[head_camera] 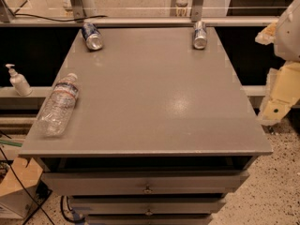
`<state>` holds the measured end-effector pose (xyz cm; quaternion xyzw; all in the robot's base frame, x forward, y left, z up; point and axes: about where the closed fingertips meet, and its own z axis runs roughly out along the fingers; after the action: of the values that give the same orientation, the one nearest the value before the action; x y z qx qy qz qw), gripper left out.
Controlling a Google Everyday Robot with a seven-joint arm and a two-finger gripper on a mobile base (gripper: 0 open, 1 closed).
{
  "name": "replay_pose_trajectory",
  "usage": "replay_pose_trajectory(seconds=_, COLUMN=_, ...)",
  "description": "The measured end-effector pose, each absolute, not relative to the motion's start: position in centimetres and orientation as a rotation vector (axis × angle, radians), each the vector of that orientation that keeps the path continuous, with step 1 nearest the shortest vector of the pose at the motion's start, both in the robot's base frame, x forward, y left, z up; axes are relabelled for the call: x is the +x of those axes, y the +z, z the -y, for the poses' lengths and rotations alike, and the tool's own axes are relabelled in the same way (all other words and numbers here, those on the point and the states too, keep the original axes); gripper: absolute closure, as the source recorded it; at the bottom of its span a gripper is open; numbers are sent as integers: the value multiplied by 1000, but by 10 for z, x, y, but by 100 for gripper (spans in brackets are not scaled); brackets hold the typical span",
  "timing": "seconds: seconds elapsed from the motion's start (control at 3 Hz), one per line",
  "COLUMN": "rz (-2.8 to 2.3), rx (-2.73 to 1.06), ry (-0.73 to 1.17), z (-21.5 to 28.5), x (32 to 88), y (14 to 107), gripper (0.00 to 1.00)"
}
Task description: Move redbull can near water bottle
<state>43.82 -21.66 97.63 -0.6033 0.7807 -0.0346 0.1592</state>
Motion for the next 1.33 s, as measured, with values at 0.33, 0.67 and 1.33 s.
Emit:
replay_pose_trajectory(seconds=0.33, rz=-2231, rx=-1724, ry=-99, z=217, x=438, y=976, gripper=0)
replay_pose_trajectory(seconds=0.67, rz=-2165, rx=-1683, ry=-93, z=210, x=445, y=978, gripper=0)
replay_pose_trajectory(seconds=1.33, rz=-2013, rx=-1614, ry=-64, z=189, x=467, y=988, gripper=0)
